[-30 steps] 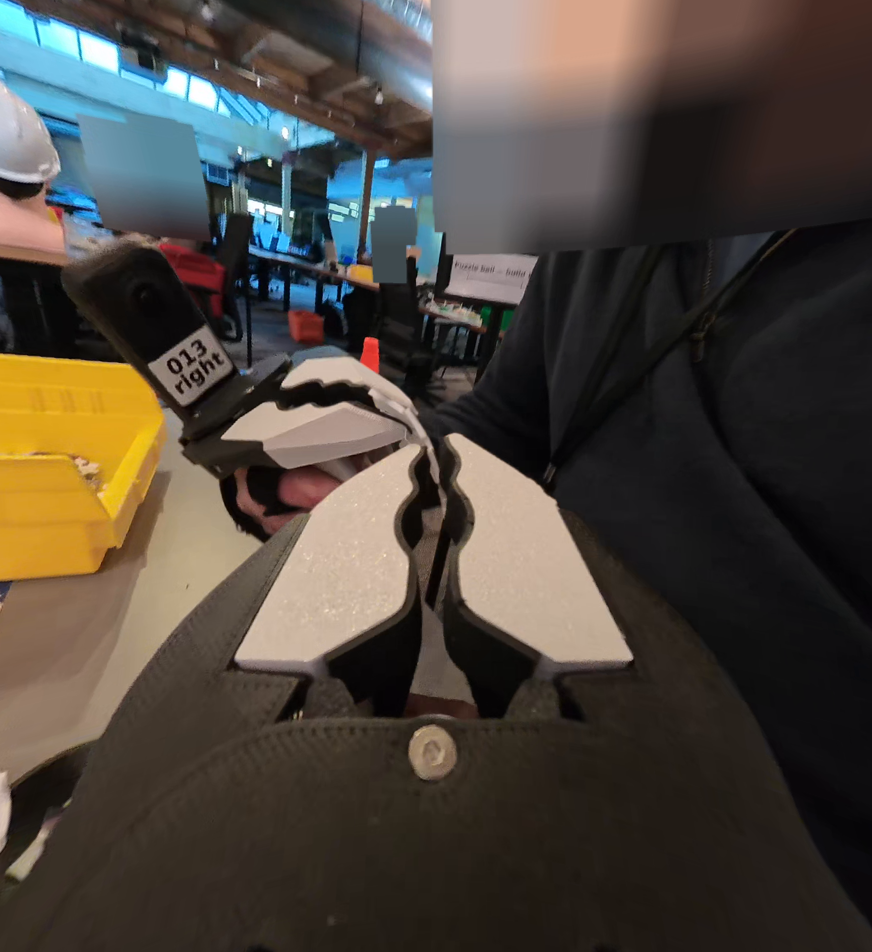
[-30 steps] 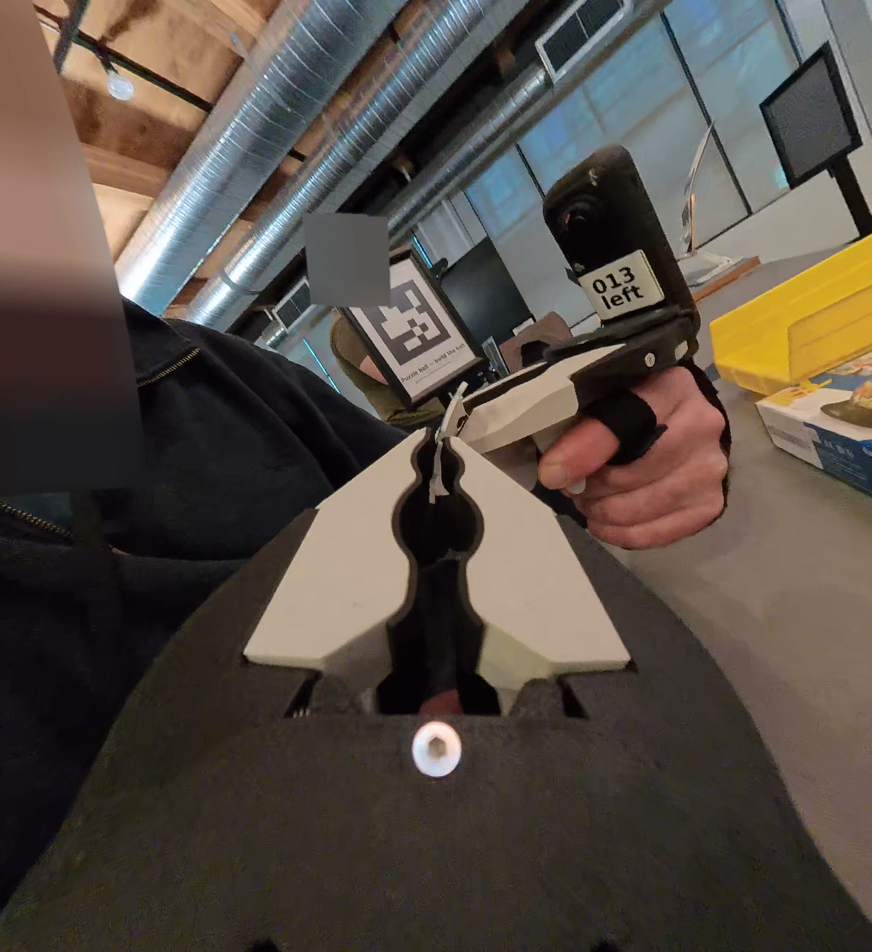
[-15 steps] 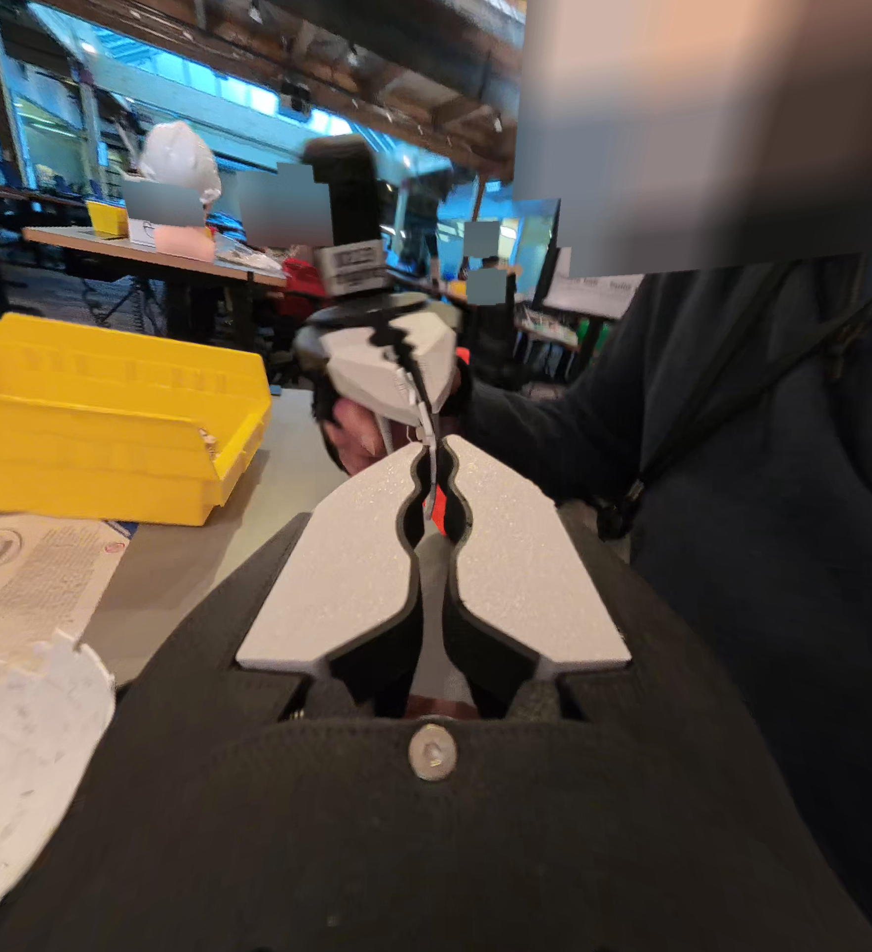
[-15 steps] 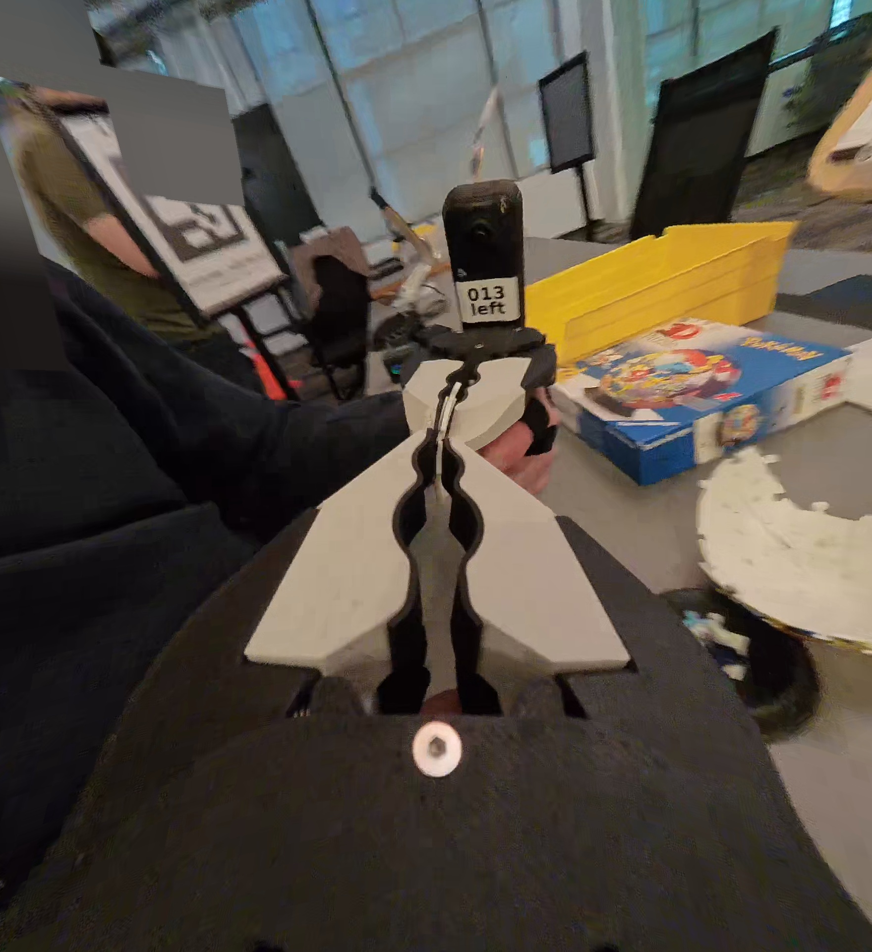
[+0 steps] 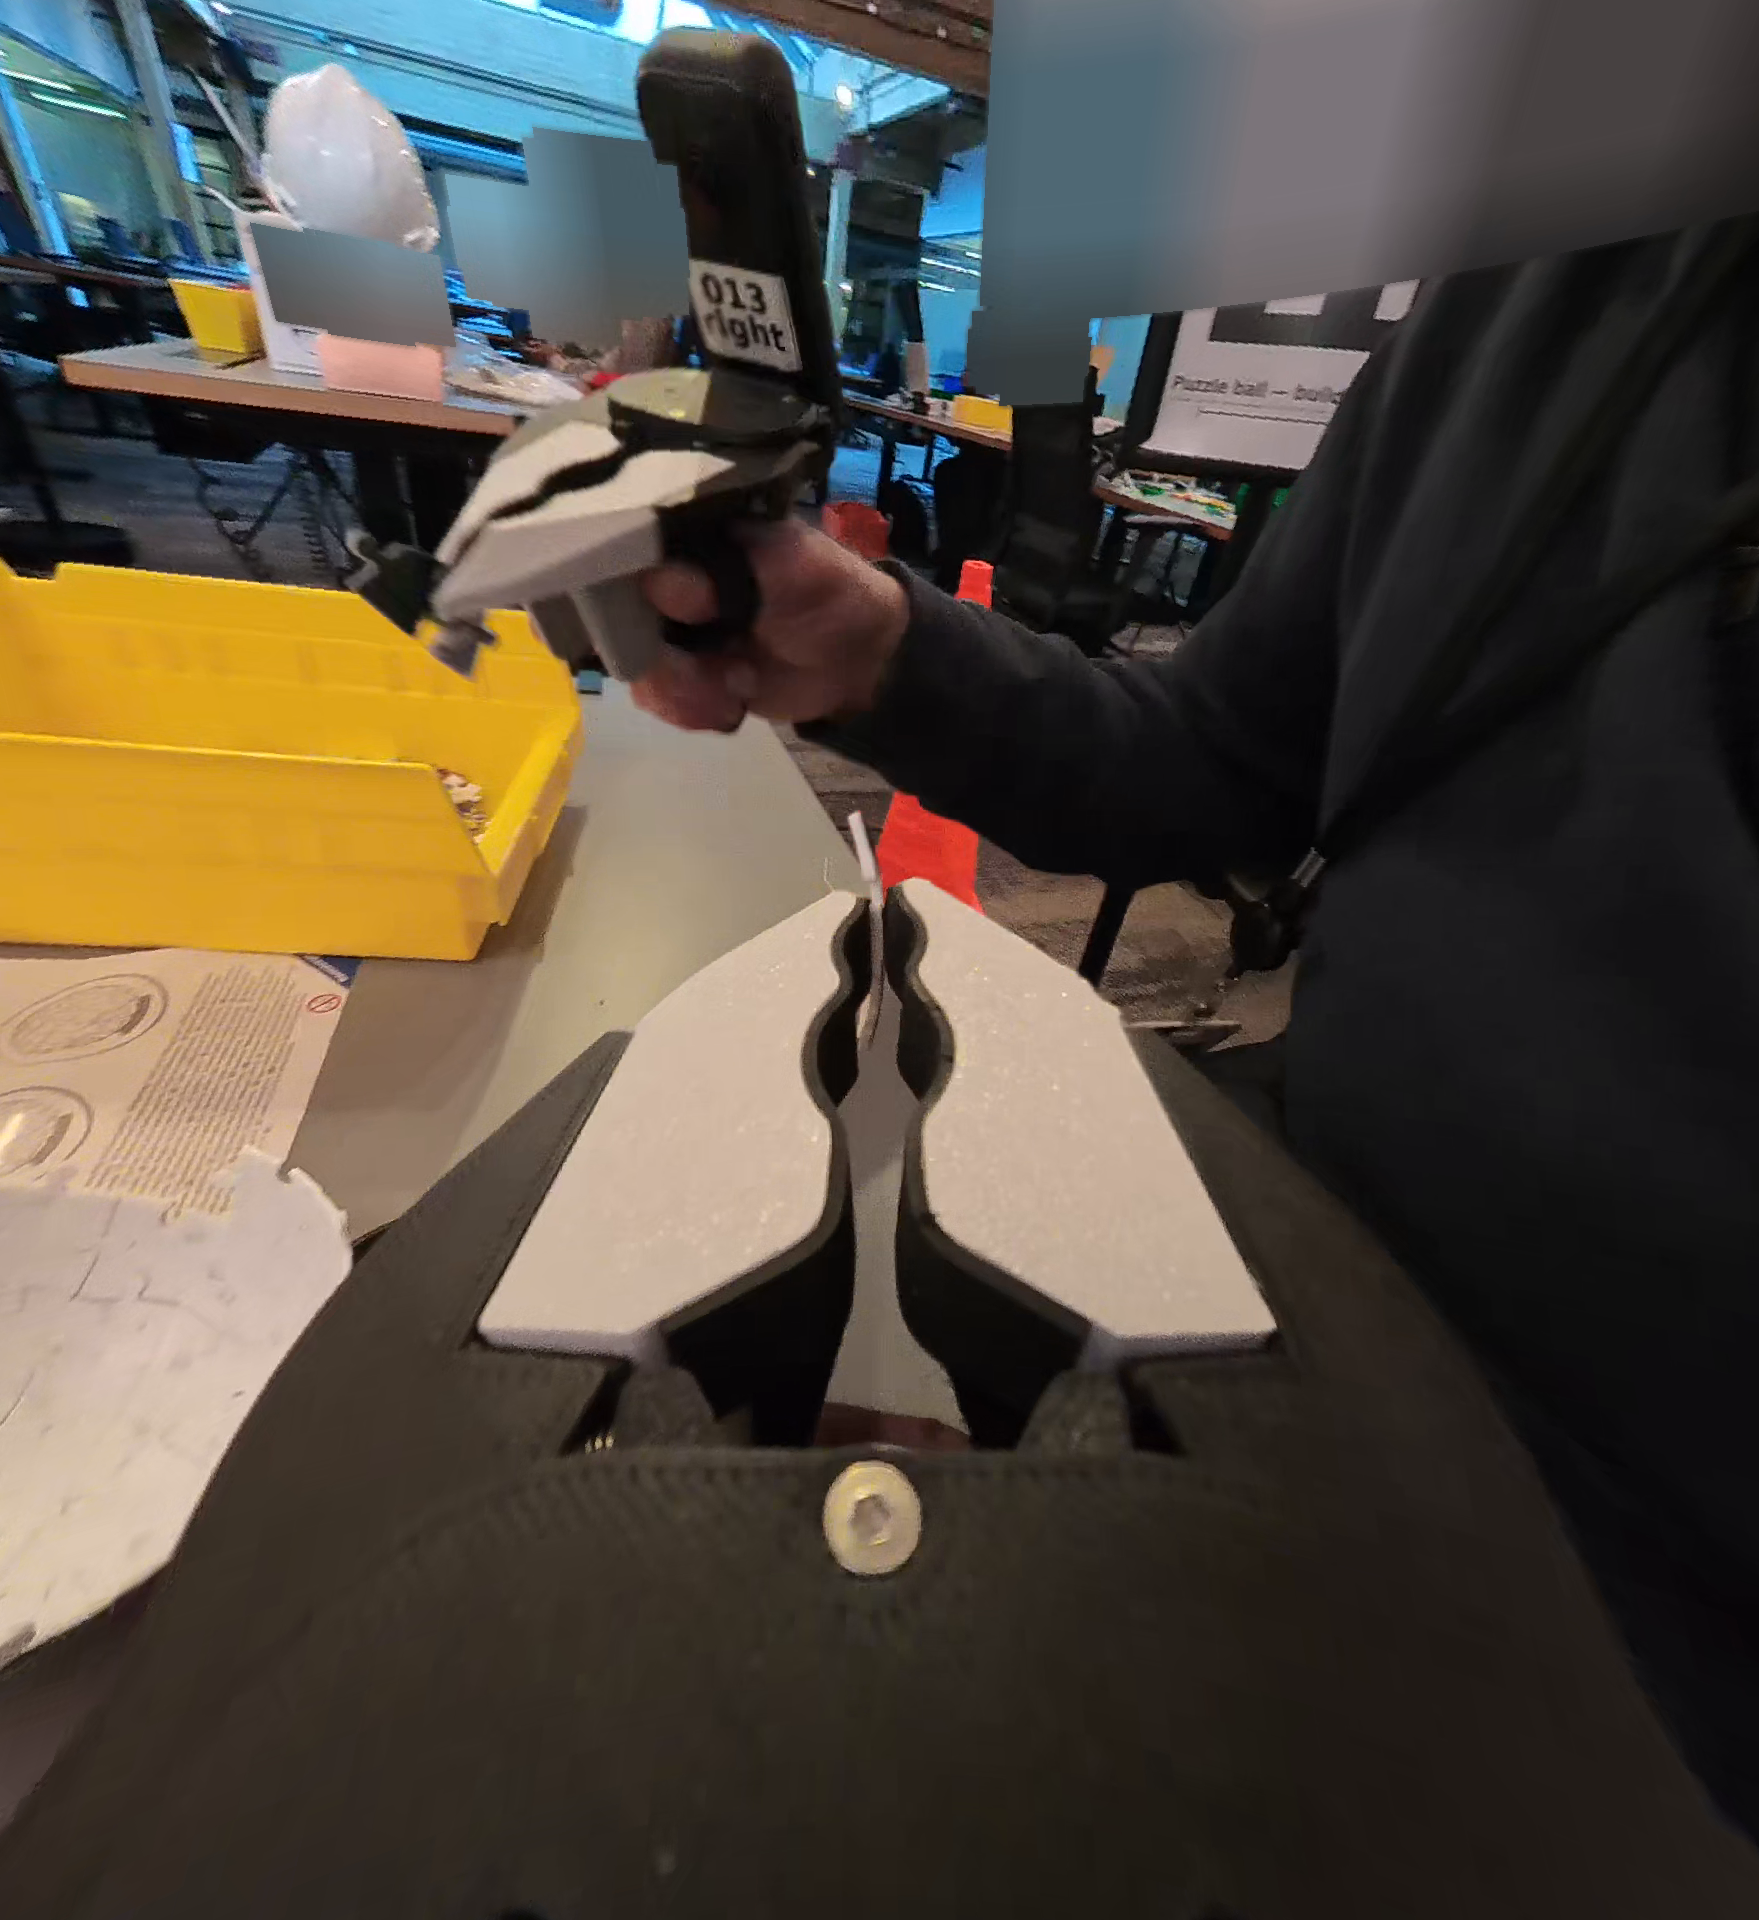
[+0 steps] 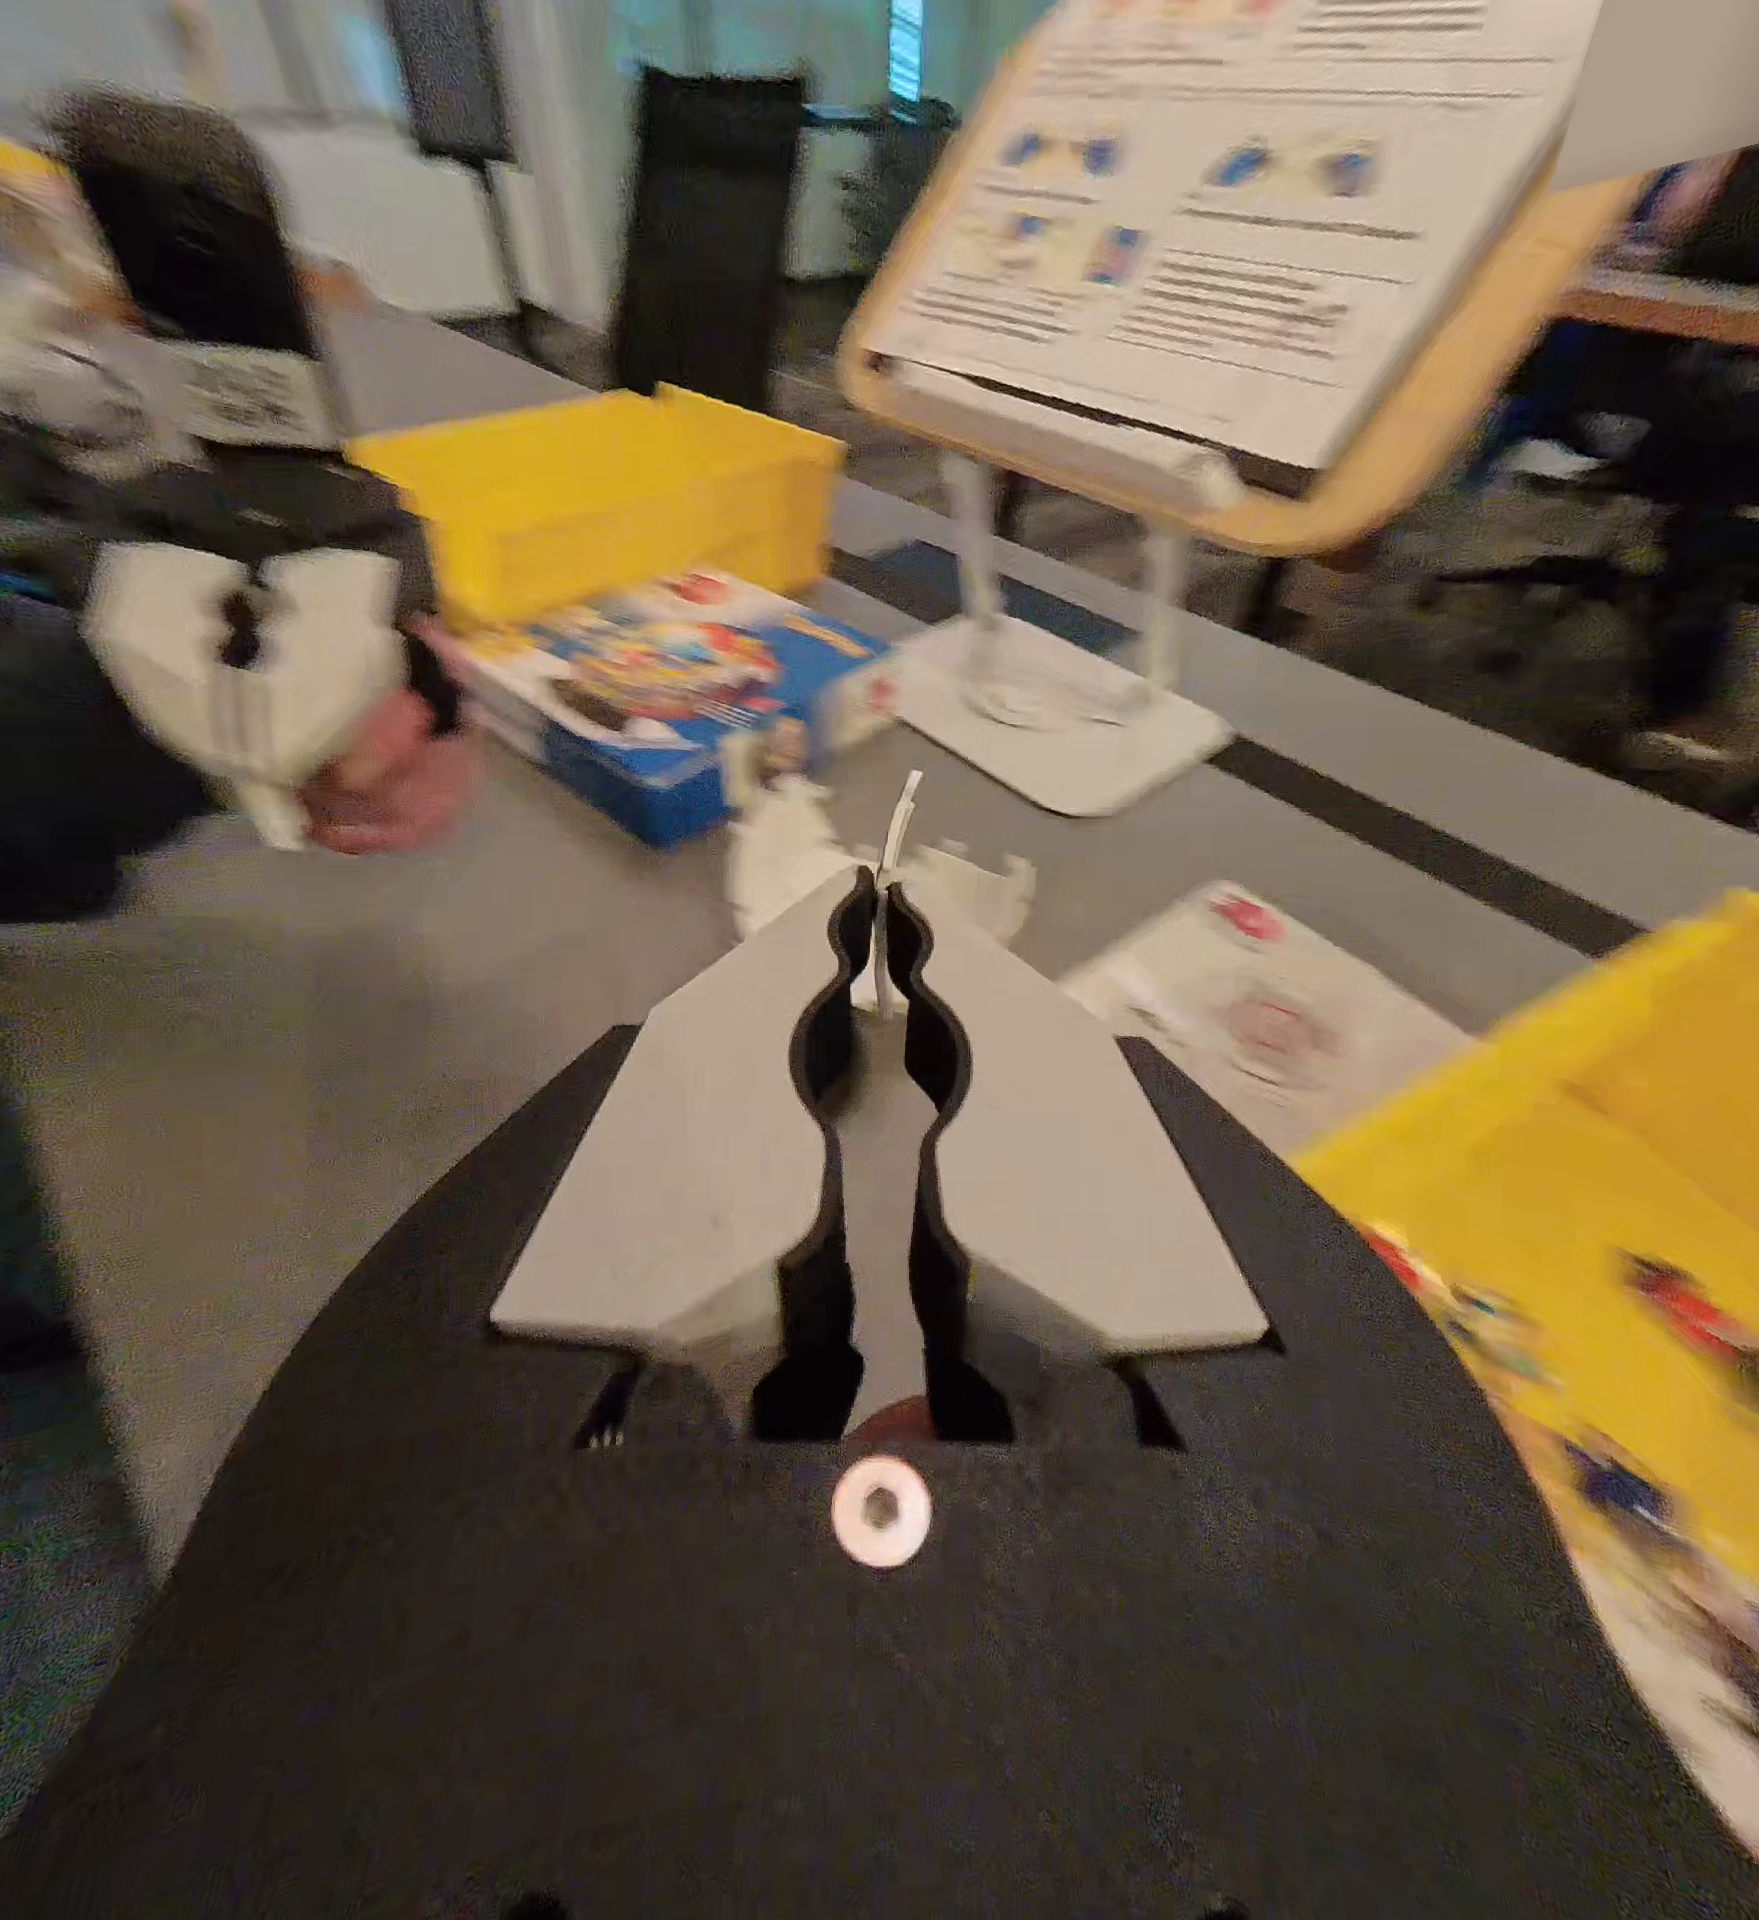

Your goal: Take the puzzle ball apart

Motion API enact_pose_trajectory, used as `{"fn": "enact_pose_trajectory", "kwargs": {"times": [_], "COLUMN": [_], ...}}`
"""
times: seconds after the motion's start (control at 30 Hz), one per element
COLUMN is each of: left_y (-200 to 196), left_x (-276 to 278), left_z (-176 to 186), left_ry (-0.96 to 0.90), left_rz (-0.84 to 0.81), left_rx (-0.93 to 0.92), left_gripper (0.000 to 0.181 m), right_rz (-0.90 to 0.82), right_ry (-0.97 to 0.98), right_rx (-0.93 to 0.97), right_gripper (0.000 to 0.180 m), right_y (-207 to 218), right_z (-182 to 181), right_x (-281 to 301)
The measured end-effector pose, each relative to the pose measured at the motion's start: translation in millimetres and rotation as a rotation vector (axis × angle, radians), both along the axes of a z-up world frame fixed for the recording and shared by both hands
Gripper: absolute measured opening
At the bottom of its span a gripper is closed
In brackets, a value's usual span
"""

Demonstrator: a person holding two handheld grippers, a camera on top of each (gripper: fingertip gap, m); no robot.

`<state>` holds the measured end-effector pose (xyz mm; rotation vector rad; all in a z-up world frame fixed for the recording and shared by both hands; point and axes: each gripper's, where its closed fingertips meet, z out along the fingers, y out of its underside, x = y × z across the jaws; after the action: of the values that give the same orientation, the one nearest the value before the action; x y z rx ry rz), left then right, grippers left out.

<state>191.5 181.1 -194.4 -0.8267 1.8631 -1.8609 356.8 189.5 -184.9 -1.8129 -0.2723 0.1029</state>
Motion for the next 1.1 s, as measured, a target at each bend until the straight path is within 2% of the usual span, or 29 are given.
{"fn": "enact_pose_trajectory", "kwargs": {"times": [0.1,0.17,0.23,0.33,0.4,0.5,0.57,0.6,0.67,0.73,0.8,0.87,0.9,0.97,1.1], "left_y": [9,13,13,15,16,17,14,12,7,0,-4,-7,-8,-10,-9], "left_x": [4,8,12,20,22,28,32,34,38,42,45,46,46,42,42], "left_z": [-4,-7,-13,-19,-22,-22,-22,-20,-17,-15,-14,-9,-8,-5,-5], "left_ry": [0.012,0.022,0.039,0.063,0.069,0.075,0.075,0.073,0.062,0.052,0.042,0.03,0.025,0.013,0.013], "left_rz": [0.057,0.091,0.108,0.152,0.169,0.185,0.188,0.184,0.179,0.166,0.163,0.153,0.154,0.132,0.127], "left_rx": [-0.002,0.012,0.033,0.043,0.05,0.037,0.044,0.035,0.025,0.017,0.02,-0.002,-0.007,-0.028,-0.042], "left_gripper": [0.002,0.002,0.002,0.002,0.002,0.002,0.002,0.002,0.002,0.002,0.002,0.002,0.002,0.002,0.005], "right_rz": [-0.324,-0.43,-0.453,-0.46,-0.432,-0.402,-0.315,-0.208,0.063,0.293,0.428,0.483,0.495,0.493,0.526], "right_ry": [-0.181,-0.19,-0.176,-0.224,-0.245,-0.314,-0.263,-0.215,-0.083,0.025,0.064,0.078,0.096,0.131,0.136], "right_rx": [-0.061,-0.198,-0.315,-0.256,-0.206,-0.234,-0.193,-0.134,-0.058,-0.103,-0.137,-0.164,-0.143,-0.105,-0.127], "right_gripper": [0.0,0.035,0.039,0.024,0.0,0.0,0.0,0.001,0.015,0.036,0.039,0.037,0.03,0.003,0.0], "right_y": [-15,-24,-30,-33,-33,-32,-26,-21,-16,-16,-15,-12,-11,-7,-10], "right_z": [-5,-30,-57,-50,-39,-39,-31,-21,-4,-9,-22,-33,-31,-24,-25], "right_x": [90,129,148,148,138,127,103,75,1,-62,-102,-122,-127,-130,-132]}}
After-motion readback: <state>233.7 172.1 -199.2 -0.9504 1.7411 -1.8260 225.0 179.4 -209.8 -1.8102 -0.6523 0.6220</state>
